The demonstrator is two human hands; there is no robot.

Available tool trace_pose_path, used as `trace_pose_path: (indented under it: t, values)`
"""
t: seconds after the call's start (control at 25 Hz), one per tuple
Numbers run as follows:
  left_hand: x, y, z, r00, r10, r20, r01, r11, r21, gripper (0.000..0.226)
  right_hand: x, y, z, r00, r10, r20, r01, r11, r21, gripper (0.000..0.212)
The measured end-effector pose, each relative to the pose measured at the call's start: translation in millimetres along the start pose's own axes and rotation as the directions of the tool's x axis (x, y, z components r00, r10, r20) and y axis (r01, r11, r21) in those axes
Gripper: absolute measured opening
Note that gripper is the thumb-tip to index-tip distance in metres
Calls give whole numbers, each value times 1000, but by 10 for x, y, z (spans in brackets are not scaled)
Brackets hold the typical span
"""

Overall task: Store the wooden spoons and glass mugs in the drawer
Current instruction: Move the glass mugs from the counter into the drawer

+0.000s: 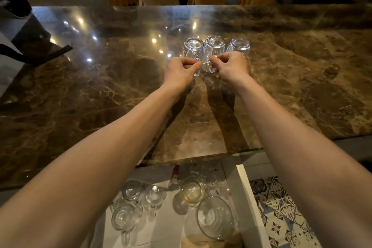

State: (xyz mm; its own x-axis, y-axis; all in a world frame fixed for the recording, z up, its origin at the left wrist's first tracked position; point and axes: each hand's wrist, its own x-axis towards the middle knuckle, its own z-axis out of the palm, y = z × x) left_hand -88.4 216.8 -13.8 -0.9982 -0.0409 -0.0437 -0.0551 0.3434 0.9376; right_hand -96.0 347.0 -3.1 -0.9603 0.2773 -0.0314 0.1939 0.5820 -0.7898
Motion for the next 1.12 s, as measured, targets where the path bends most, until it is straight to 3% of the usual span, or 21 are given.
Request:
trace_pose_path:
  t: [0.36, 0.72, 1.12]
  values:
    - [-54, -41, -14, 997, 43, -56, -43, 999, 2, 26, -27, -26, 61, 1000, 14, 6, -15, 1000, 19, 22]
    - [-241, -232, -327, 994, 109, -20, -108, 993, 41, 20, -390, -74, 57, 994, -108, 19, 109, 992, -57, 22]
    - [-864, -347, -1038, 986, 162, -33, -164, 983, -80, 22, -1268, -382, 77, 957, -271, 102, 274, 962, -11, 19]
